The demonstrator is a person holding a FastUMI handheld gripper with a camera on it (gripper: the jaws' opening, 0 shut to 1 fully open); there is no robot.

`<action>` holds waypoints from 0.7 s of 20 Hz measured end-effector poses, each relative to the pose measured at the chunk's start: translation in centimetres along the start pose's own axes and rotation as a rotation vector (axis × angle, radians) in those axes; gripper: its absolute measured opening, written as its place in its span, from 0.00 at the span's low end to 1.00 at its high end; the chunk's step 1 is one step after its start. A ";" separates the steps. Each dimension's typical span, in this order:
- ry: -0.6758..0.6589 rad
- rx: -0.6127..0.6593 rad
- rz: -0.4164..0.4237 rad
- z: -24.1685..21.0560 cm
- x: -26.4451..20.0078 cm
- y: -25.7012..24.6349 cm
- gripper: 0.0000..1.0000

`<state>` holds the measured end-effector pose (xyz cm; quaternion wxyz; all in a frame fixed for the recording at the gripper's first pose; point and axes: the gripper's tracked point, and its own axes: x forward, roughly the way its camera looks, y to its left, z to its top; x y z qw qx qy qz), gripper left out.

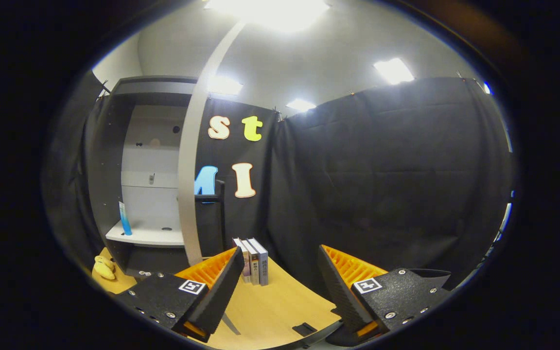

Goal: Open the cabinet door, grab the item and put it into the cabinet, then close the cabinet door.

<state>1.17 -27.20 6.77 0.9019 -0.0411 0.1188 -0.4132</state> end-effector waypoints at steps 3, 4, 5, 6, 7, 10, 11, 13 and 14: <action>-0.003 -0.025 -0.024 0.2 1.7 -0.5 0.95; -0.008 -0.027 -0.019 0.2 2.2 -0.3 0.94; -0.013 -0.032 -0.008 0.3 2.7 0.1 0.94; -0.016 -0.039 0.004 0.4 3.0 0.3 0.94; -0.018 -0.044 0.025 0.4 3.3 0.9 0.95; -0.047 -0.076 0.049 0.8 3.7 1.5 0.92; -0.061 -0.093 0.053 1.0 3.7 1.8 0.90; -0.089 -0.155 0.040 1.4 3.6 2.3 0.87; -0.094 -0.179 0.023 1.3 3.5 2.3 0.84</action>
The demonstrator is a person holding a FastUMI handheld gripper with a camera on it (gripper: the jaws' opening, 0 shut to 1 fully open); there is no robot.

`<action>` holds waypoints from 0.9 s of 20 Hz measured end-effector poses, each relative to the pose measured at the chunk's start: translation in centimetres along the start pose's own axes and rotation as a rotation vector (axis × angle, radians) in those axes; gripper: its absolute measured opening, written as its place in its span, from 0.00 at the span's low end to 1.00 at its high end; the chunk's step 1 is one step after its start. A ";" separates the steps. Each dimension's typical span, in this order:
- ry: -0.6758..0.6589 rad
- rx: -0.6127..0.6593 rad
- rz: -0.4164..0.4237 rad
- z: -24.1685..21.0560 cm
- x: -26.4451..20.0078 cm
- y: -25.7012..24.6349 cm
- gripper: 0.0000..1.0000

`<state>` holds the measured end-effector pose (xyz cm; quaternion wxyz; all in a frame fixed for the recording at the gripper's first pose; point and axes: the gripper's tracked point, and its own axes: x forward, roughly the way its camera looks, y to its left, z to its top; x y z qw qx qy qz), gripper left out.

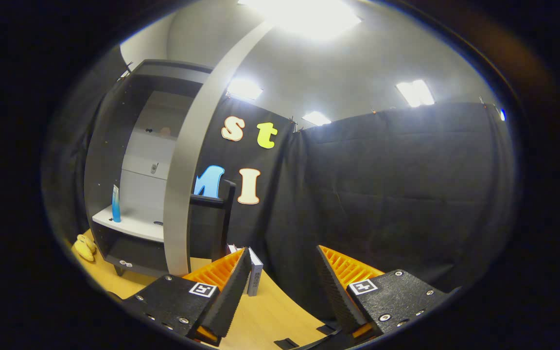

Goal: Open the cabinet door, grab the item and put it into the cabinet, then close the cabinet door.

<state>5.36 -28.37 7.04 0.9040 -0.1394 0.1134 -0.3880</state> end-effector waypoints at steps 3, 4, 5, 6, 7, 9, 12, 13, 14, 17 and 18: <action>0.007 -0.007 -0.032 0.3 -0.7 0.3 0.75; 0.011 0.011 -0.034 0.2 -0.7 0.5 0.75; 0.013 0.024 -0.035 0.2 -0.8 0.8 0.75; 0.012 0.029 -0.042 0.2 -1.0 1.1 0.74; 0.016 0.029 -0.056 0.2 -1.2 1.3 0.74; 0.015 0.013 -0.075 0.3 -1.4 1.6 0.73; 0.004 -0.014 -0.071 0.8 -2.3 2.9 0.70; 0.004 -0.017 -0.065 1.0 -2.6 3.5 0.68; 0.000 -0.014 -0.062 1.2 -3.1 4.0 0.62; 0.010 -0.014 -0.052 1.5 -3.9 5.4 0.58; 0.009 -0.015 -0.051 1.6 -4.2 5.8 0.57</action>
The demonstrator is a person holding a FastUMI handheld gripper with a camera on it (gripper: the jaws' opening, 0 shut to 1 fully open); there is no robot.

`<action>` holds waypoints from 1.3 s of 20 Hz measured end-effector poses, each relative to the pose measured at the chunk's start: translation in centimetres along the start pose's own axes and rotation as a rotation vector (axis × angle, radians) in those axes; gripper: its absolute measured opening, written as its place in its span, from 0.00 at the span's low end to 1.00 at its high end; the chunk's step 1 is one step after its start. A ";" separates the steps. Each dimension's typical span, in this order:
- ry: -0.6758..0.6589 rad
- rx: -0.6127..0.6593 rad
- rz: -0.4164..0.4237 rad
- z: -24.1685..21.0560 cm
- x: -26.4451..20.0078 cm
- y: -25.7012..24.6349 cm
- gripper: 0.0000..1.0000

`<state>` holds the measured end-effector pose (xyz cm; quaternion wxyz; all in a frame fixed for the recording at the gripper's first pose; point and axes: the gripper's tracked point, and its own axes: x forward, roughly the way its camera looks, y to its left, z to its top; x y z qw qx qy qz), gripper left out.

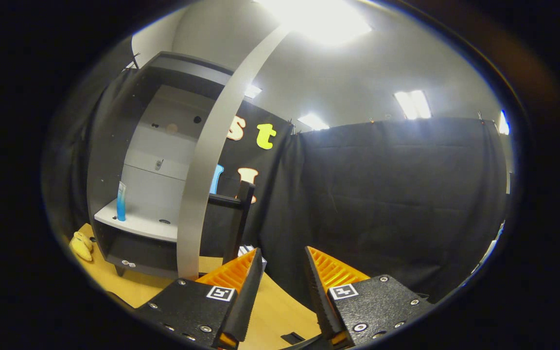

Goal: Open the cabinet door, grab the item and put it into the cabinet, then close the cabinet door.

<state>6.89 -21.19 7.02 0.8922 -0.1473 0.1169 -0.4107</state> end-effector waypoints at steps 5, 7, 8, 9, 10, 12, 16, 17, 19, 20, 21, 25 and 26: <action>-0.006 0.026 0.031 0.6 -1.4 2.2 0.56; -0.009 0.030 0.049 0.8 -2.0 3.2 0.56; -0.013 0.023 0.056 1.1 -2.3 3.7 0.56; -0.018 0.016 0.060 1.2 -2.5 4.2 0.56; -0.023 0.010 0.065 1.4 -2.7 4.6 0.56; -0.028 0.013 0.076 1.7 -3.1 5.4 0.56; -0.039 0.033 0.104 2.1 -3.7 7.2 0.56; -0.043 0.034 0.112 2.2 -3.8 7.7 0.56; -0.049 0.027 0.126 2.6 -4.1 8.7 0.56; -0.052 0.024 0.134 2.8 -4.3 9.3 0.57; -0.057 0.022 0.144 3.0 -4.5 10.0 0.57; -0.078 0.025 0.190 4.0 -5.1 13.2 0.58; -0.081 0.030 0.199 4.2 -5.2 14.1 0.60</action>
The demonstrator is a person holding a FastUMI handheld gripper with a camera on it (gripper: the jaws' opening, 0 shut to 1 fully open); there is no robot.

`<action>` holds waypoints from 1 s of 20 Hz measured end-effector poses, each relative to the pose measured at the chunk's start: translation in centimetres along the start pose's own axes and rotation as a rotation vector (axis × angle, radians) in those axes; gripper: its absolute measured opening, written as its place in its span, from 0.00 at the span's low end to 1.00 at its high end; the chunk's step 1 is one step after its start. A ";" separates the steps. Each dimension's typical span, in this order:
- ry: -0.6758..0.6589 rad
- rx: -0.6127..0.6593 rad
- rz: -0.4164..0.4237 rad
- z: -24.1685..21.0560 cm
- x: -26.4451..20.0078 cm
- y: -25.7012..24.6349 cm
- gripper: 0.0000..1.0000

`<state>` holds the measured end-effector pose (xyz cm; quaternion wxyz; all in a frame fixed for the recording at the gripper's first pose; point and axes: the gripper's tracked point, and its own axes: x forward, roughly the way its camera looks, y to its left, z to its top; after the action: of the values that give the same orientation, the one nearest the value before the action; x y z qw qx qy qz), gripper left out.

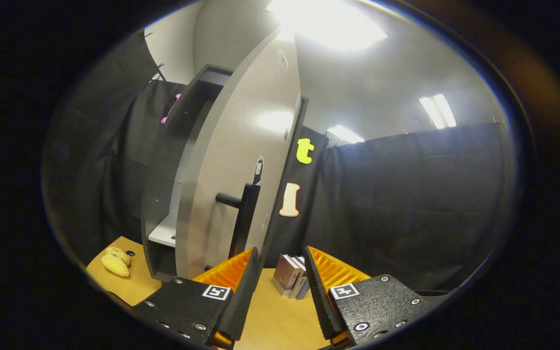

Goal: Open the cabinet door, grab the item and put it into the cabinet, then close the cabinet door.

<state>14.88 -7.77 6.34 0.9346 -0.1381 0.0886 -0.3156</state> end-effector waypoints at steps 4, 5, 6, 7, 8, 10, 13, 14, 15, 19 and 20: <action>-0.013 0.038 0.057 0.9 1.1 4.4 0.72; -0.014 0.050 0.081 1.2 1.4 5.6 0.74; -0.014 0.060 0.101 1.5 1.8 7.1 0.76; -0.014 0.064 0.117 1.8 2.1 8.4 0.77; -0.014 0.071 0.128 1.9 2.4 9.6 0.80; -0.013 0.085 0.159 2.0 3.1 12.1 0.85; -0.020 0.110 0.190 2.8 3.8 15.0 0.91; -0.026 0.110 0.177 2.7 4.1 14.9 0.93; -0.027 0.107 0.175 2.6 4.0 14.8 0.92; -0.038 0.137 0.260 2.9 2.3 15.5 0.93; -0.048 0.146 0.272 3.2 1.5 15.0 0.93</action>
<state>25.35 3.36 4.53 0.9781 -0.0642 0.0608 -0.1882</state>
